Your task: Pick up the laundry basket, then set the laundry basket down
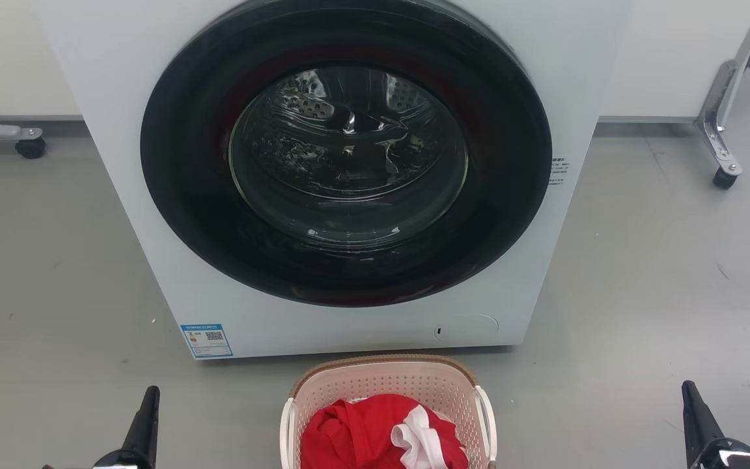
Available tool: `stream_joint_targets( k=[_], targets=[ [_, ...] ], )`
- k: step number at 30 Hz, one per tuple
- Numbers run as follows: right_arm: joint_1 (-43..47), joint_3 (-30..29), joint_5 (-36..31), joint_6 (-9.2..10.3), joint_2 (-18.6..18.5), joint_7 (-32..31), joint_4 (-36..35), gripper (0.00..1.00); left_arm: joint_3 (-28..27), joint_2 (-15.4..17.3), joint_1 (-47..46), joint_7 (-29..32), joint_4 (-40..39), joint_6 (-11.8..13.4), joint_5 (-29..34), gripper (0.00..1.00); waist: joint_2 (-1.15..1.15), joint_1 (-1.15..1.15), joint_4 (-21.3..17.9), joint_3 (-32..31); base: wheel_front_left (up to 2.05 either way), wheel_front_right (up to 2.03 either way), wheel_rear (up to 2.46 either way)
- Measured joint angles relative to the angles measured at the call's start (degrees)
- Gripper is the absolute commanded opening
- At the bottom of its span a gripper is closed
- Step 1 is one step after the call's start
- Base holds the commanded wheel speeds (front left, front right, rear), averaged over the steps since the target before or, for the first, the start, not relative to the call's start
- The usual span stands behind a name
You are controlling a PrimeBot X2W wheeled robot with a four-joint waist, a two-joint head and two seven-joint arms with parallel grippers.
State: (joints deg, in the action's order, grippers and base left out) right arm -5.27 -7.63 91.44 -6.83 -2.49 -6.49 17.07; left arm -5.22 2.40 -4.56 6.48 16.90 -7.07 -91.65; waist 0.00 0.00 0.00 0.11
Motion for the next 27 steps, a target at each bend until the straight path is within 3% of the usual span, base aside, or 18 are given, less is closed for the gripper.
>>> stream_joint_targets(
  k=[27],
  targets=[
    [0.0,0.0,0.07,0.0,0.0,0.0,-0.02,0.0,0.0,0.0,0.0,0.0,-0.01,0.0,0.0,0.0,0.0,0.0,0.0,0.0,0.0,0.0,0.0]
  ],
)
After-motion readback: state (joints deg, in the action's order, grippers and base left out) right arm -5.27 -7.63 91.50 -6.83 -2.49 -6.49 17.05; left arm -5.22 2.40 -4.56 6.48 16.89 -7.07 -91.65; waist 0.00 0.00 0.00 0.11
